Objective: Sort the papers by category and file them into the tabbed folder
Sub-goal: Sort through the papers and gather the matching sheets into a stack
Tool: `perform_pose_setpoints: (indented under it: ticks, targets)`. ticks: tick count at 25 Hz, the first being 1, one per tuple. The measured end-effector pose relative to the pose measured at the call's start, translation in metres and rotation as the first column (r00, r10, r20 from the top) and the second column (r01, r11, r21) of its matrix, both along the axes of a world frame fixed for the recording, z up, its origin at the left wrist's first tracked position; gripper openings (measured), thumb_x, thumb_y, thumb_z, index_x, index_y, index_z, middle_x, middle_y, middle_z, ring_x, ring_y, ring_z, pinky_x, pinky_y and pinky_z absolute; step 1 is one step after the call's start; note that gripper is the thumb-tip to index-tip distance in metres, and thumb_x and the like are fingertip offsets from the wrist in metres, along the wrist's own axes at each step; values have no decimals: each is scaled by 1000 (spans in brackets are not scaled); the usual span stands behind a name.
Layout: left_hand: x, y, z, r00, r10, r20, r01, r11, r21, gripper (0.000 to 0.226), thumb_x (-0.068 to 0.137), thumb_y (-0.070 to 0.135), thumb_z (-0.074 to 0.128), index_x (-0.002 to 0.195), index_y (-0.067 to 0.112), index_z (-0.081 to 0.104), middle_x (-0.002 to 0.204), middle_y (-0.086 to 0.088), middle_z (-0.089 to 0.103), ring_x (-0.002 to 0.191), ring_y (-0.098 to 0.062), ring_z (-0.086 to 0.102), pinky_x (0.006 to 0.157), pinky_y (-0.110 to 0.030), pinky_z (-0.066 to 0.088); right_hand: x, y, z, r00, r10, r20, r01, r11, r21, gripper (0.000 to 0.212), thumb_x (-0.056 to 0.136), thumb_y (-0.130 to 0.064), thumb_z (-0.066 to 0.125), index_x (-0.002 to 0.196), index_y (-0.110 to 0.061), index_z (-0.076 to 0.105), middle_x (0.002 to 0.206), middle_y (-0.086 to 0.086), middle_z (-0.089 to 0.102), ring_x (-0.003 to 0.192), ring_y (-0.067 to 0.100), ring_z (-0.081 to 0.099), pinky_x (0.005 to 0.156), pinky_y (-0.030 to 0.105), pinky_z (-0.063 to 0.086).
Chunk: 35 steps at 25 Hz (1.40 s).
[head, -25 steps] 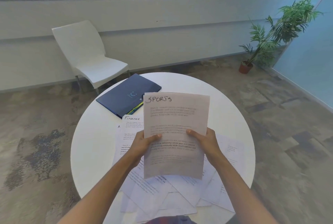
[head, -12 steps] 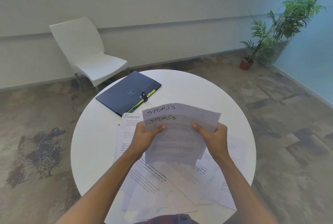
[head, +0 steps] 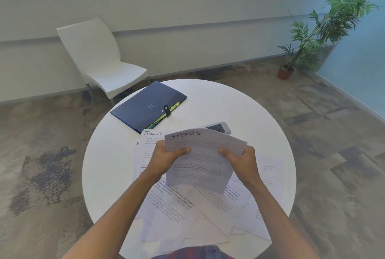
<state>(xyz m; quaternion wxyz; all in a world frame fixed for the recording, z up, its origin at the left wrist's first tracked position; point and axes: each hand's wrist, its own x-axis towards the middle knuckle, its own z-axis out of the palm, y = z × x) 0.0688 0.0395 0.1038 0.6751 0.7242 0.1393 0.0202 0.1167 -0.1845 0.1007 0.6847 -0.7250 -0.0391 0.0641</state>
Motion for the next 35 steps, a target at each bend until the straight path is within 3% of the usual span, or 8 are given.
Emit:
perform_pose_setpoints:
  ticks: [7, 14, 19, 24, 27, 31, 33, 35]
  targets:
    - [-11, 1, -16, 999, 40, -29, -41, 998, -40, 28, 81, 20, 78, 104, 34, 71, 99, 10, 76, 91, -18, 72, 81, -43, 59, -10, 6, -13, 999, 5, -45, -4, 1000, 5, 18, 84, -10, 77, 99, -19, 73, 92, -3, 76, 76, 9, 72, 64, 26, 60]
    - [-15, 6, -20, 984, 177, -3, -176, 976, -130, 16, 85, 14, 73, 101, 17, 72, 96, -1, 77, 88, -24, 74, 75, -39, 61, -12, 1, -18, 997, 63, -45, -64, 998, -24, 10, 87, -9, 74, 96, -12, 76, 92, 0, 79, 84, 20, 75, 72, 33, 62]
    - [-2, 24, -9, 902, 427, -58, -415, 824, -384, 27, 85, 7, 71, 110, 15, 65, 103, -5, 74, 93, -25, 71, 80, -46, 58, -7, -12, -29, 998, 9, -67, -13, 998, -58, 14, 84, -15, 77, 96, -7, 75, 90, 3, 79, 85, 24, 74, 72, 26, 58]
    - [8, 28, -8, 882, 457, -115, -416, 640, -646, 30, 86, 2, 69, 108, 22, 67, 117, -9, 71, 108, -31, 67, 92, -53, 53, -5, -8, -25, 966, -83, -245, 134, 971, 200, 25, 83, -4, 75, 108, -3, 71, 100, 10, 77, 88, 20, 74, 71, 25, 61]
    - [11, 22, -14, 908, 402, -123, -351, 565, -746, 40, 87, 3, 66, 124, 18, 62, 124, -11, 68, 113, -32, 64, 96, -56, 50, -6, 3, -24, 952, 5, -307, 85, 957, 277, 32, 84, -3, 74, 115, -1, 69, 109, 10, 76, 100, 26, 73, 82, 35, 61]
    - [9, 18, -15, 930, 343, -134, -317, 559, -766, 36, 92, 2, 60, 124, 16, 61, 120, -11, 70, 110, -31, 66, 94, -54, 52, -4, 7, -24, 949, 4, -315, 86, 958, 272, 29, 85, -4, 72, 114, -5, 69, 110, 9, 76, 100, 25, 73, 88, 41, 59]
    - [10, 26, -12, 911, 376, -169, -373, 578, -726, 28, 90, -1, 59, 113, 14, 64, 116, -11, 71, 106, -30, 68, 91, -50, 54, 1, 0, -22, 959, -67, -274, 130, 968, 215, 21, 85, -3, 73, 106, -7, 72, 103, 10, 77, 93, 21, 74, 80, 34, 61]
    - [12, 40, -9, 876, 440, -199, -466, 660, -590, 24, 88, -3, 61, 108, 10, 65, 115, -13, 71, 105, -33, 68, 90, -50, 55, 5, -9, -21, 972, -132, -195, 158, 980, 123, 14, 85, -4, 74, 95, -13, 73, 94, 2, 77, 83, 12, 75, 68, 23, 60]
